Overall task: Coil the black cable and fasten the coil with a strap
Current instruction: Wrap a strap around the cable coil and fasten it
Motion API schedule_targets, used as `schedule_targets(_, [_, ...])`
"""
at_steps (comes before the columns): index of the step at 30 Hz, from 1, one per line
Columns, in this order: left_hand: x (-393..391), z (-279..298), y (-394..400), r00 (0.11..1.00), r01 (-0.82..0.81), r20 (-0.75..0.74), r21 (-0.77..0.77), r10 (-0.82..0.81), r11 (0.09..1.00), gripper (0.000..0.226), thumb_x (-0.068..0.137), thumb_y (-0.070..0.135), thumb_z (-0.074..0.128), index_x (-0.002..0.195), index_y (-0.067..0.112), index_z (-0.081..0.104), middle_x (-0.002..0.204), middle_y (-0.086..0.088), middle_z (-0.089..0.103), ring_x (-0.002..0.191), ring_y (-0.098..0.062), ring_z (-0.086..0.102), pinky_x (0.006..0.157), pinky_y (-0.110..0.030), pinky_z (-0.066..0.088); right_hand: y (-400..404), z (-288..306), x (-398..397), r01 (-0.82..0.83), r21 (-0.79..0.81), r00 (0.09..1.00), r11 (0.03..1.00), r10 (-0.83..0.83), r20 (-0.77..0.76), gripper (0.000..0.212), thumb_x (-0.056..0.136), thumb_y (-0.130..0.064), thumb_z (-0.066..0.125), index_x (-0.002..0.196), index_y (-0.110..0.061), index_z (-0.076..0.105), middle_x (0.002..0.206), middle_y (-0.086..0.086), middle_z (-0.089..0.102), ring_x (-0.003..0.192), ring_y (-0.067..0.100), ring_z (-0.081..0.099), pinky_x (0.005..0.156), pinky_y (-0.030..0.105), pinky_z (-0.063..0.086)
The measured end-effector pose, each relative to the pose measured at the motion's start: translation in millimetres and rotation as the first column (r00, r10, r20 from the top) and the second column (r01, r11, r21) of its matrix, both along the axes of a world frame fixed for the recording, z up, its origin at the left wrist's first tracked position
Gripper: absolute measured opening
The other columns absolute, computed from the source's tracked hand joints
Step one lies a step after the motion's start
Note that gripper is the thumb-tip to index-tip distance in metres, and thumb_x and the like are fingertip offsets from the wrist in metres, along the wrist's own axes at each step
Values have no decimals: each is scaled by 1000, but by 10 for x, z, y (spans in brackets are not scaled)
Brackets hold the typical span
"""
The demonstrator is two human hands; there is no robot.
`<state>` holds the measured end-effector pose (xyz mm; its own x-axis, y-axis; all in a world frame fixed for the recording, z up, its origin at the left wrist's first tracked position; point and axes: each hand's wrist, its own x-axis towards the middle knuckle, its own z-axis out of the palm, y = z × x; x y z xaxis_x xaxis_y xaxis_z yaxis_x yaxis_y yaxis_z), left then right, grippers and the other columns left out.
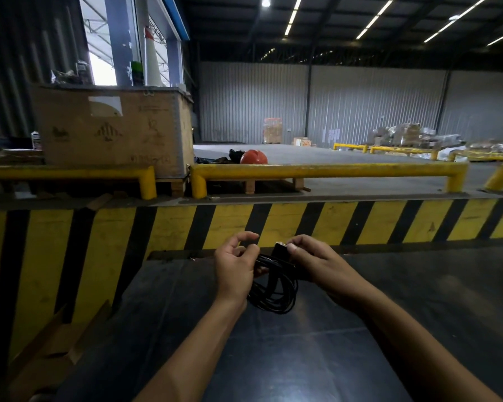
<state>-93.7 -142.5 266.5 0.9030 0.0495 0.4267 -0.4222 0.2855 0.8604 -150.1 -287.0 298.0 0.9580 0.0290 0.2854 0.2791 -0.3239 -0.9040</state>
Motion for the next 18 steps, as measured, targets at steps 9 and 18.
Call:
schedule_targets(9, [20, -24, -29, 999, -19, -49, 4, 19, 1000, 21, 84, -1, 57, 83, 18, 66, 64, -7, 62, 48, -8, 62, 43, -21, 48, -100, 57, -89, -90, -253, 996, 963, 83, -36, 56, 73, -40, 75, 119, -33, 43, 104, -1, 67, 94, 8, 67, 78, 27, 57])
schedule_targets(18, [59, -66, -95, 984, -29, -173, 53, 38, 998, 16, 84, 3, 58, 80, 16, 66, 80, -12, 68, 72, -23, 68, 53, -31, 54, 96, -98, -94, 238, -667, 957, 706, -53, 286, 75, 72, -22, 76, 122, -38, 22, 107, 7, 69, 94, 20, 67, 78, 37, 59])
